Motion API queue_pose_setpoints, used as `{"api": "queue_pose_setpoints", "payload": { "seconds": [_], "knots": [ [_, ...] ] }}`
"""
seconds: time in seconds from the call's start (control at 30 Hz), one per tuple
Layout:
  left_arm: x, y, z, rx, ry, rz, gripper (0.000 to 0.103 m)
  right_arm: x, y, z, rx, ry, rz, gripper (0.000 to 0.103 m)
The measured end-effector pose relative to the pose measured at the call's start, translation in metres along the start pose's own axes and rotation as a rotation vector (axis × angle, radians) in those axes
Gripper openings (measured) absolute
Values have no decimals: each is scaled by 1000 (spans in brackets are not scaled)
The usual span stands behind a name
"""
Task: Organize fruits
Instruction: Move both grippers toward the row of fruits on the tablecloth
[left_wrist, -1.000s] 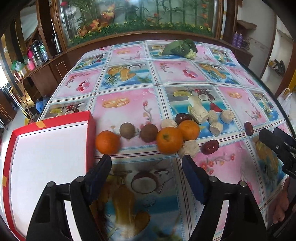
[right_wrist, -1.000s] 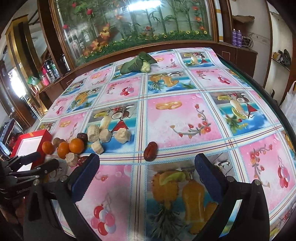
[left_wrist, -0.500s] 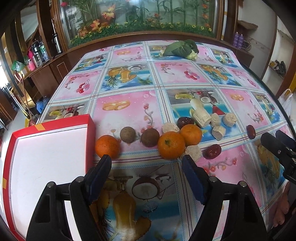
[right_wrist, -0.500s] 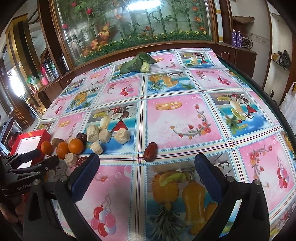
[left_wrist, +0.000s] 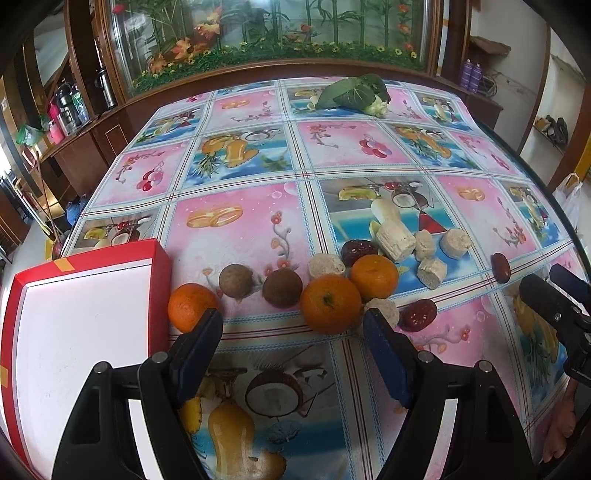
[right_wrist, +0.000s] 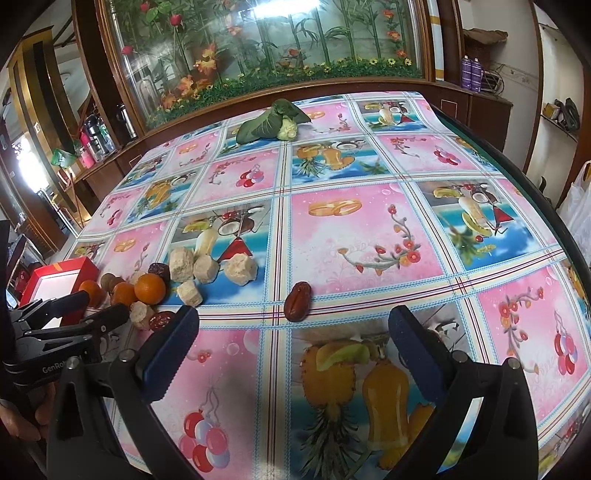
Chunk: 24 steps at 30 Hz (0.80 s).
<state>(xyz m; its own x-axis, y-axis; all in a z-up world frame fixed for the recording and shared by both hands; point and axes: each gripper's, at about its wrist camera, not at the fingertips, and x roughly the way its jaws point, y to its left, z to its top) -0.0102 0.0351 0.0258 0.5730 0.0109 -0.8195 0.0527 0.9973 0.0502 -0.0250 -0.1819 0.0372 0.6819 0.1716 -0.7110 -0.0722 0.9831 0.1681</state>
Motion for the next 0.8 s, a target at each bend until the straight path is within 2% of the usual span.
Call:
{"api": "queue_pose_setpoints", "payload": {
  "seconds": [0.5, 0.63, 0.8],
  "knots": [
    [9, -4, 9, -10, -3, -42, 78, 13, -3, 2, -7, 38, -54, 102],
    [11, 1, 8, -20, 1, -69, 78, 18, 0, 5, -48, 43, -70, 96],
    [6, 13, -1, -28, 9, -101, 76, 32, 5, 7, -89, 90, -80, 76]
  ]
}}
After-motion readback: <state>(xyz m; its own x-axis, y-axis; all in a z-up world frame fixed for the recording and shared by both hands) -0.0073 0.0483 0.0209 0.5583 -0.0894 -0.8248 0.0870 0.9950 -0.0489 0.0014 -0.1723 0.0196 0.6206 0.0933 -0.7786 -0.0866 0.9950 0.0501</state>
